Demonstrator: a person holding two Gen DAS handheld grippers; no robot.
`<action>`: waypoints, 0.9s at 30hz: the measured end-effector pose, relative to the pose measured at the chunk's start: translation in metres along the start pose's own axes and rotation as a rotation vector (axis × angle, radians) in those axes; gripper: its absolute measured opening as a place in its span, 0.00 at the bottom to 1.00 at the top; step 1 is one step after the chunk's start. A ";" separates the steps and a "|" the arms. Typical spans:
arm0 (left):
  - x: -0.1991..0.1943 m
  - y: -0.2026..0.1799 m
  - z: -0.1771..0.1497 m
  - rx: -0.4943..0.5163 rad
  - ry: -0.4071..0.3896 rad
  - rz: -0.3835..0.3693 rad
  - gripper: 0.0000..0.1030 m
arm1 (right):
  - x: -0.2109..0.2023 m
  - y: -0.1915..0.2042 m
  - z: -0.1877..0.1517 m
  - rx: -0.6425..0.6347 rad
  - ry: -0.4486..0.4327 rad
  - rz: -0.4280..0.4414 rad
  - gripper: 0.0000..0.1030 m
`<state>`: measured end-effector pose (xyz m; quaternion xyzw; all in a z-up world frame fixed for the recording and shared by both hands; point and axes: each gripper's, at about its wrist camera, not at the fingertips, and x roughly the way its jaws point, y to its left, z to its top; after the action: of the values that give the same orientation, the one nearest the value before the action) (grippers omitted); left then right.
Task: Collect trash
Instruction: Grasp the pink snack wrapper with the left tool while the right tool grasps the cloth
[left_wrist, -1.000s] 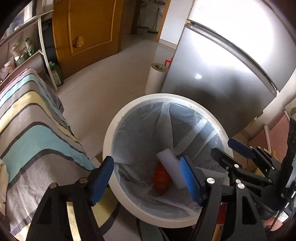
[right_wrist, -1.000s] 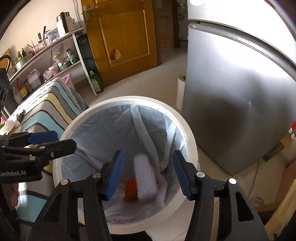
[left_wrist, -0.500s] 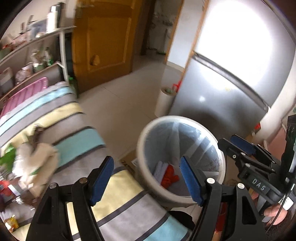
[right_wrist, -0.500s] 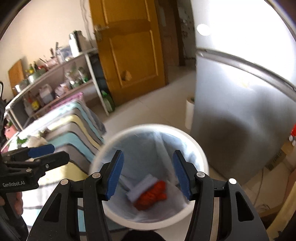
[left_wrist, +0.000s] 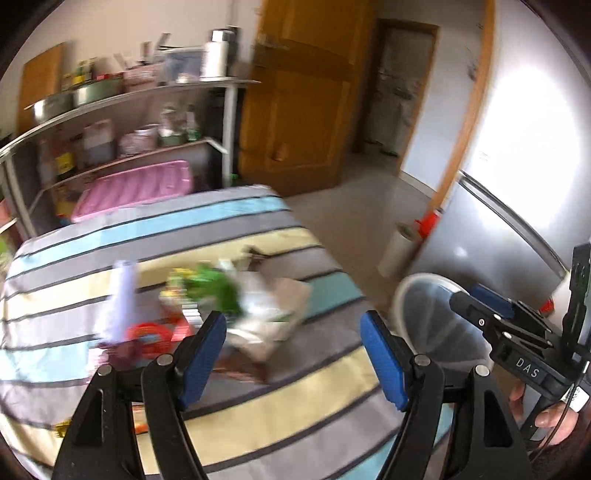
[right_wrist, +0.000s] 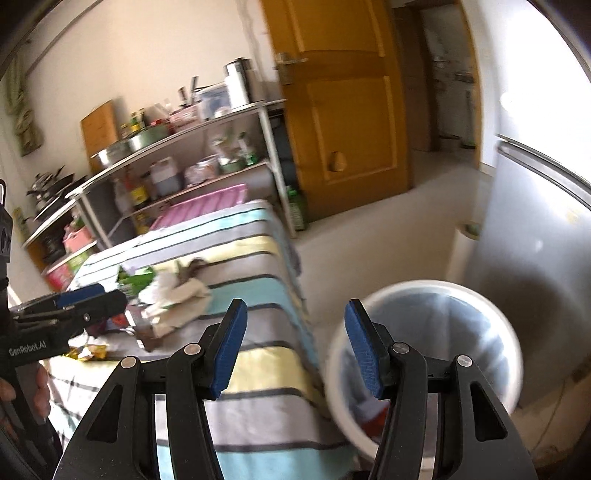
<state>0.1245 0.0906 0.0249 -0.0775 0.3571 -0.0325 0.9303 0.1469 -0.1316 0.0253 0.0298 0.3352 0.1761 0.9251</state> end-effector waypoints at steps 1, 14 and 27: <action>-0.003 0.011 0.000 -0.017 -0.006 0.009 0.75 | 0.003 0.005 0.001 -0.007 0.004 0.007 0.54; -0.023 0.117 -0.024 -0.159 -0.017 0.150 0.77 | 0.076 0.064 0.002 0.018 0.157 0.194 0.54; 0.004 0.158 -0.044 -0.211 0.073 0.115 0.81 | 0.138 0.082 0.006 0.119 0.287 0.169 0.57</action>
<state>0.0986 0.2407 -0.0364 -0.1531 0.3958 0.0560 0.9037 0.2239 -0.0071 -0.0405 0.0873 0.4698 0.2357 0.8462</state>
